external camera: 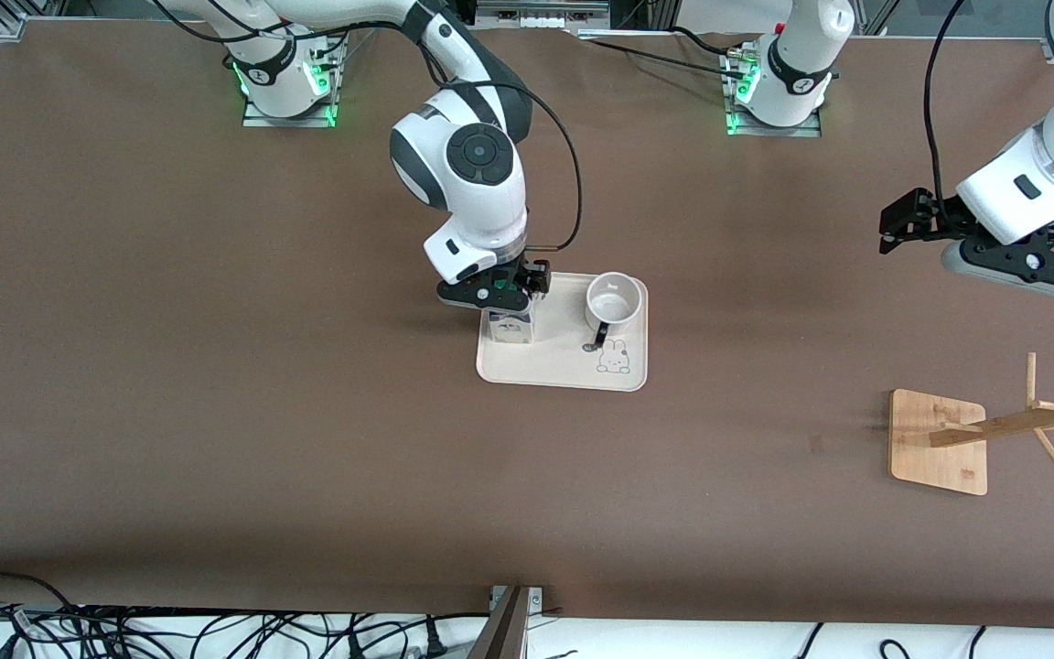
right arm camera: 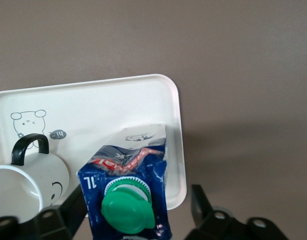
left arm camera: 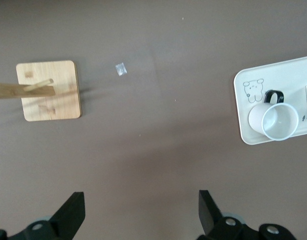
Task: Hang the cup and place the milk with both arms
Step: 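Close the right gripper on the carton while the left gripper moves toward the tray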
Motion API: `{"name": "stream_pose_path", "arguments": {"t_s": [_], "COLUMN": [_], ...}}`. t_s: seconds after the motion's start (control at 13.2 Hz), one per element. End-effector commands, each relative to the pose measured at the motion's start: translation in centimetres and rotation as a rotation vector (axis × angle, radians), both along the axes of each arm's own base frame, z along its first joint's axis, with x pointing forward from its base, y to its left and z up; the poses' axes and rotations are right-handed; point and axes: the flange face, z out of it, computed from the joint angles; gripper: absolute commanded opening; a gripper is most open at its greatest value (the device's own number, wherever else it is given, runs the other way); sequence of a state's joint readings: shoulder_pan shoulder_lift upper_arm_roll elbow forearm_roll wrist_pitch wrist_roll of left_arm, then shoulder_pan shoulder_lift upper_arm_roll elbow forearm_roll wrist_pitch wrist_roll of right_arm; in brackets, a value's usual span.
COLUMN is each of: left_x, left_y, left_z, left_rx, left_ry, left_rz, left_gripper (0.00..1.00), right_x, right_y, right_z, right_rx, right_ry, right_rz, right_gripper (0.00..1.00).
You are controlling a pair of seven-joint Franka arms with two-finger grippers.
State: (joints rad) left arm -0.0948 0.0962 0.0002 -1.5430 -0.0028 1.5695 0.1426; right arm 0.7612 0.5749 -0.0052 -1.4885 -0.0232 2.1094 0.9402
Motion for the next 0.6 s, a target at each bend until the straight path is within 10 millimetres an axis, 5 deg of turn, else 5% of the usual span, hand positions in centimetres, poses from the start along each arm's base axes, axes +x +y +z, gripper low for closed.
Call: {"name": "stream_pose_path", "arguments": {"t_s": [0.0, 0.3, 0.53], "left_x": [0.5, 0.8, 1.2], "left_y": [0.3, 0.1, -1.2], "left_z": [-1.1, -3.7, -5.8], "left_rx": [-0.017, -0.029, -0.026], "left_ry": [0.064, 0.134, 0.193], "left_rz": [0.009, -0.009, -0.018], "left_gripper": [1.00, 1.00, 1.00], "right_x": [0.0, 0.1, 0.2], "right_y": [0.4, 0.3, 0.2], "right_z": [0.5, 1.0, 1.6], "right_rx": [-0.008, -0.001, 0.002], "right_ry": [-0.021, -0.025, -0.028], "right_rz": [-0.007, -0.002, 0.009], "right_gripper": [0.69, 0.50, 0.47]}}
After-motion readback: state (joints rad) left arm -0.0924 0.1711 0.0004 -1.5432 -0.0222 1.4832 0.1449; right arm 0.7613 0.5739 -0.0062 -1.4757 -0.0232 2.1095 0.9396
